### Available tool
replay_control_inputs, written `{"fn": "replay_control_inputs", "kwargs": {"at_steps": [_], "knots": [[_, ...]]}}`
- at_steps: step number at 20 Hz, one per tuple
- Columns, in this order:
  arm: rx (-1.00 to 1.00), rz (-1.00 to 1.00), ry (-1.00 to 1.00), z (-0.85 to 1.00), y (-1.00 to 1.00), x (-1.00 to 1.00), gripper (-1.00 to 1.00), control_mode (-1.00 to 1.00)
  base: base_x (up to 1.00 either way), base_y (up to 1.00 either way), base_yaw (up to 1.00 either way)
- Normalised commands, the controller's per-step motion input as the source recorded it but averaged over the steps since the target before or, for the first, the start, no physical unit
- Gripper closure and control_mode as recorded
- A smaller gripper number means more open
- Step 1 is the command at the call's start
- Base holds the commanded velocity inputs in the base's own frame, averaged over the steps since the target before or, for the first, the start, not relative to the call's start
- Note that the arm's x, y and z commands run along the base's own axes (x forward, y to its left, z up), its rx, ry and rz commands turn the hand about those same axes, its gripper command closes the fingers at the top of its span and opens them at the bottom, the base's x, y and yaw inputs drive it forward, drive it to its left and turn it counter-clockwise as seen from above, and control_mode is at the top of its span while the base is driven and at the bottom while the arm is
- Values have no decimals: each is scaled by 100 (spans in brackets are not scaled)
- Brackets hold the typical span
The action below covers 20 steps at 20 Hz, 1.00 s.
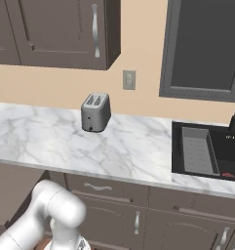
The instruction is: Take the pizza cutter from the drawer on the left and place it on the dining counter for cutting.
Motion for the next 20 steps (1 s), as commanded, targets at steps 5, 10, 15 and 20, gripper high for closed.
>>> {"fn": "replay_control_inputs", "kwargs": {"at_steps": [5, 10, 15, 20], "knots": [[14, -10, 0, 100, -15, 2, -100, -100, 0, 0, 0], [16, -16, 0, 100, -1, 43, -100, -100, 0, 0, 0], [19, -18, 5, 100, -1, 55, -100, -100, 0, 0, 0], [25, -15, 27, 85, -11, 84, -100, -100, 0, 0, 0]]}}
